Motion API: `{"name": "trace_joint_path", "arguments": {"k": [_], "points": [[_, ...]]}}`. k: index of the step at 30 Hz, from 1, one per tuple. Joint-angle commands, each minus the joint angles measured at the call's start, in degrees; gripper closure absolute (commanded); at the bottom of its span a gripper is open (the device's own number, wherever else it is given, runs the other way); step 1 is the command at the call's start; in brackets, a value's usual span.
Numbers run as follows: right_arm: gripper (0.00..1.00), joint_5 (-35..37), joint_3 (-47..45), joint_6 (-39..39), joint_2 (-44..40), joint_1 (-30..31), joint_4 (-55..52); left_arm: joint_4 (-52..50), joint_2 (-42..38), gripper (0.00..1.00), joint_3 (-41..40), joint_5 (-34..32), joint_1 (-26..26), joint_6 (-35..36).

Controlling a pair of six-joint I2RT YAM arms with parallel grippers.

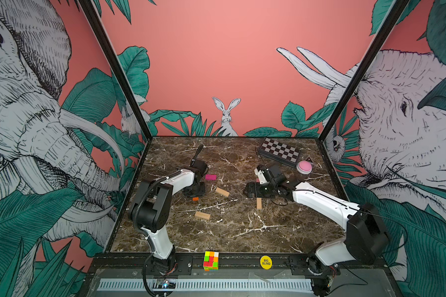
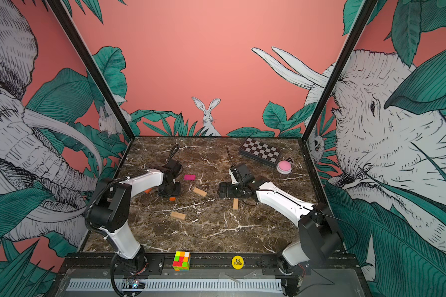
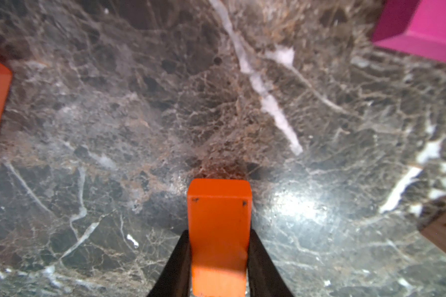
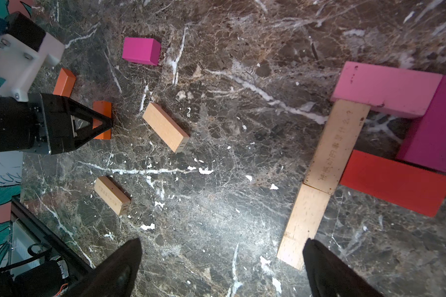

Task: Assemble the letter p with building blocks
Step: Pick up the building block from the center of the board, then assemble the building block at the center of the board.

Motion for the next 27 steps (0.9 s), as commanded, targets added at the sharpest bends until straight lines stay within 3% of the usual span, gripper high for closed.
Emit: {"name": "trace_joint_path", "arguments": {"k": [1, 7, 18, 27], "points": [[0.02, 2.59, 2.47, -1.48, -0.55, -0.29, -1.89, -3.19, -3.69, 0.83, 2.89, 1.04, -1.22, -0.28], [0.02, 4.21, 4.39, -2.95, -1.43, -0.46, -3.68, -6.8, -1.68, 0.83, 12.89, -0.02, -5.93, -0.18], [0.02, 4.31, 2.44, -2.62, -3.03, -0.54, -3.72, -7.01, 10.09, 0.84, 28.56, 1.11, -10.45, -0.33], [0.02, 4.56, 0.78, -2.27, -4.31, -0.62, -3.81, -8.28, 17.17, 0.84, 34.21, 1.16, -12.52, -0.38]]}}
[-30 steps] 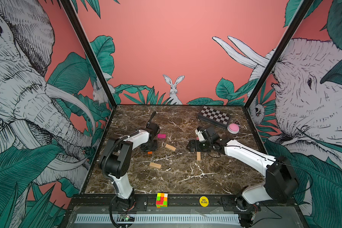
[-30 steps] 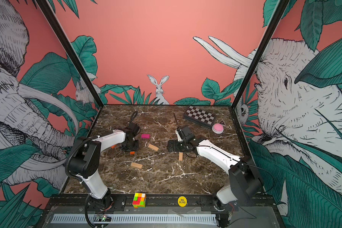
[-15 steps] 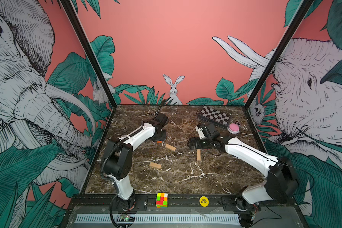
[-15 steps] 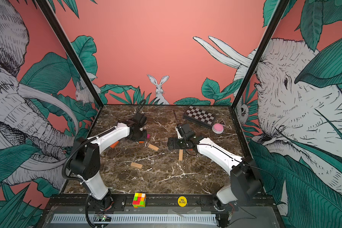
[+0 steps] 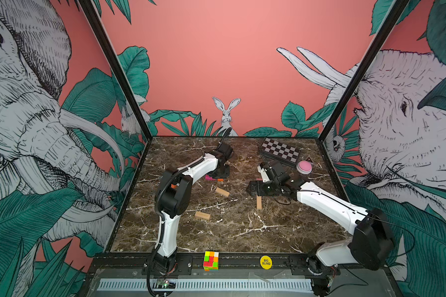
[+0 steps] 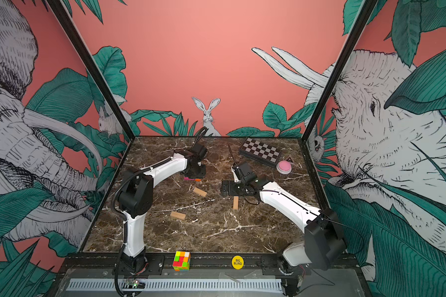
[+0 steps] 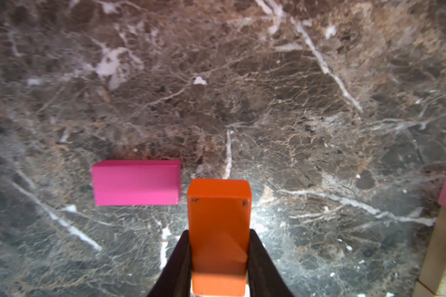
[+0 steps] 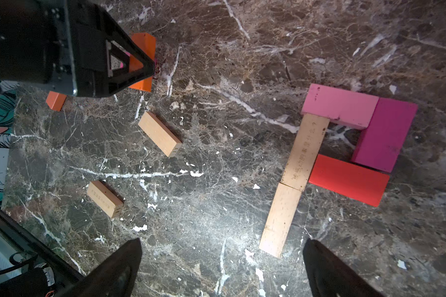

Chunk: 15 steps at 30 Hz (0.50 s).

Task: Assemble the letter p with building blocks
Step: Assemble the building block at the center of the board.

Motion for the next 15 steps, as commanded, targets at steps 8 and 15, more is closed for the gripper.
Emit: {"name": "trace_joint_path", "arguments": {"k": [8, 15], "points": [[0.02, 0.46, -0.93, -0.21, -0.88, -0.28, 0.44, -3.54, 2.27, 0.84, 1.71, -1.27, -1.06, -0.32], [0.02, -0.12, -1.26, 0.2, -0.34, -0.28, 1.23, -3.01, 1.42, 0.84, -1.81, -1.21, -1.31, -0.52]]}}
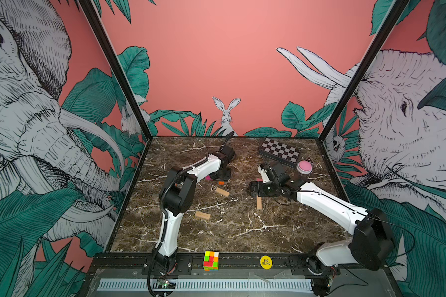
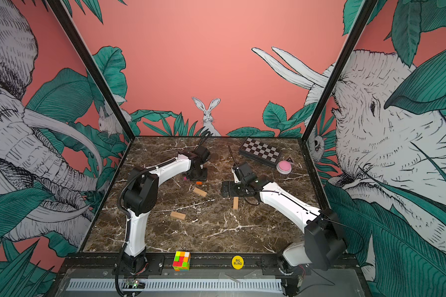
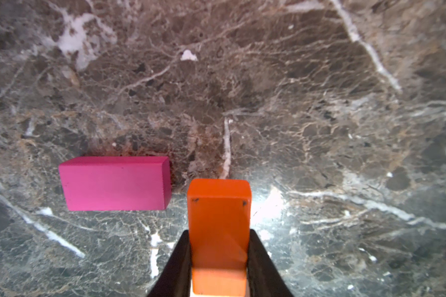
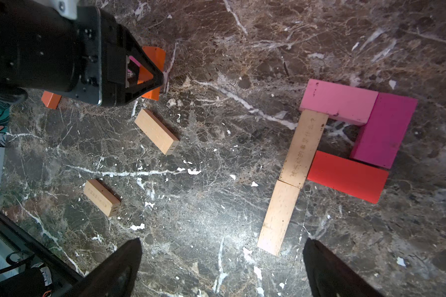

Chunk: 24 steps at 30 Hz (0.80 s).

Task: Assemble the letter p with building blocks
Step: Assemble the building block at the center of the board.

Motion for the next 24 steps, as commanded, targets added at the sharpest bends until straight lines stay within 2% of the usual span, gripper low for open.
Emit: {"name": "trace_joint_path", "arguments": {"k": [1, 7, 17, 20, 24], "points": [[0.02, -0.2, -0.58, 0.2, -0.26, -0.26, 1.16, -1.16, -1.32, 0.84, -2.47, -0.75, -0.76, -0.61], [0.02, -0.83, -0.48, 0.42, 0.45, -0.26, 1.67, -0.43, -2.2, 0.84, -5.14, -0.7, -1.76, -0.96], [0.02, -1.09, -0.91, 0.77, 0.87, -0.26, 2.16, 1.08, -8.37, 0.84, -14.75, -0.38, -2.47, -2.84], [0.02, -1.58, -0.73, 0.86, 1.34, -0.26, 2.48, 1.25, -8.52, 0.84, -13.85, -2.32, -2.49, -2.65], [0.02, -1.99, -0.21, 0.95, 1.67, -0.26, 2.48, -1.16, -4.71, 0.84, -7.54, -2.52, -2.21, -1.92]]}}
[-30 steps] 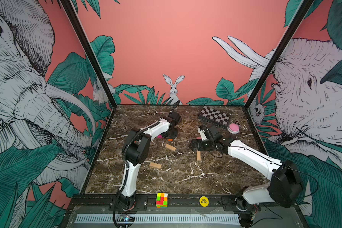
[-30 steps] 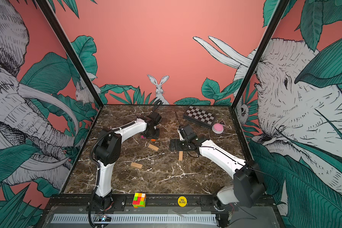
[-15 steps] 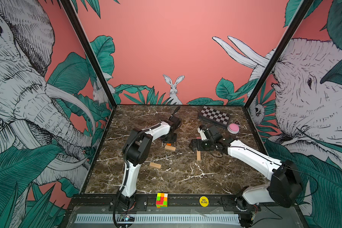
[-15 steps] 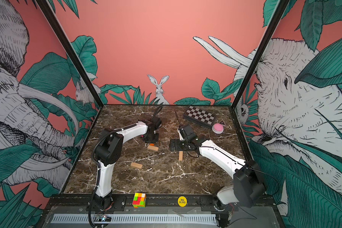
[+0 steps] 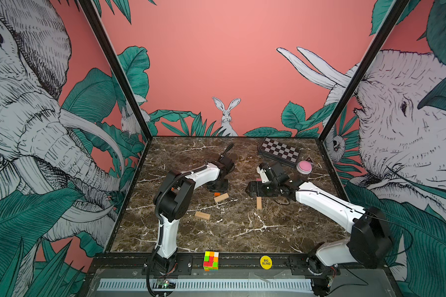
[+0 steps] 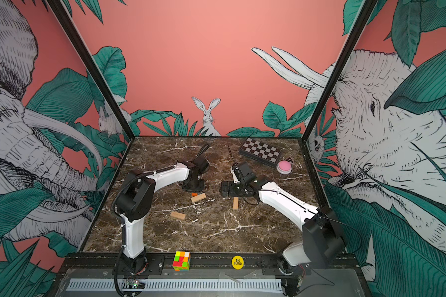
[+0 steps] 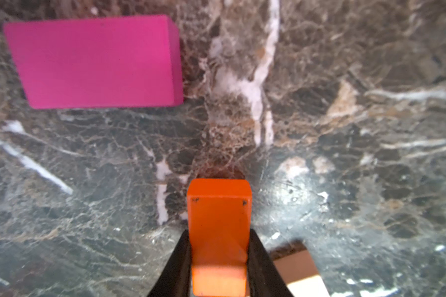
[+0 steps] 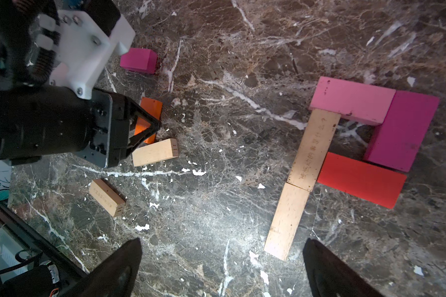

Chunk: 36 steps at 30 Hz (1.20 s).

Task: Assemble the letter p with building blocks
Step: Assemble the building block at the center of the board.

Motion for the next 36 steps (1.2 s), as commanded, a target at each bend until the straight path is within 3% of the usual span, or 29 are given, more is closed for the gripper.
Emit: {"name": "trace_joint_path", "arguments": {"k": [1, 26, 36], "points": [[0.02, -0.45, -0.12, 0.32, 0.33, -0.27, 1.23, -1.75, 1.56, 0.84, 4.61, -1.54, -0.03, -0.52], [0.02, 0.36, -1.35, 0.54, -1.53, -0.26, 0.87, -2.78, 7.39, 0.84, 10.64, -0.53, 2.69, -1.38], [0.02, -0.11, -1.54, 0.69, -0.83, -0.27, 1.58, -3.6, 7.46, 0.75, 11.1, 0.32, 2.81, -1.51]]}}
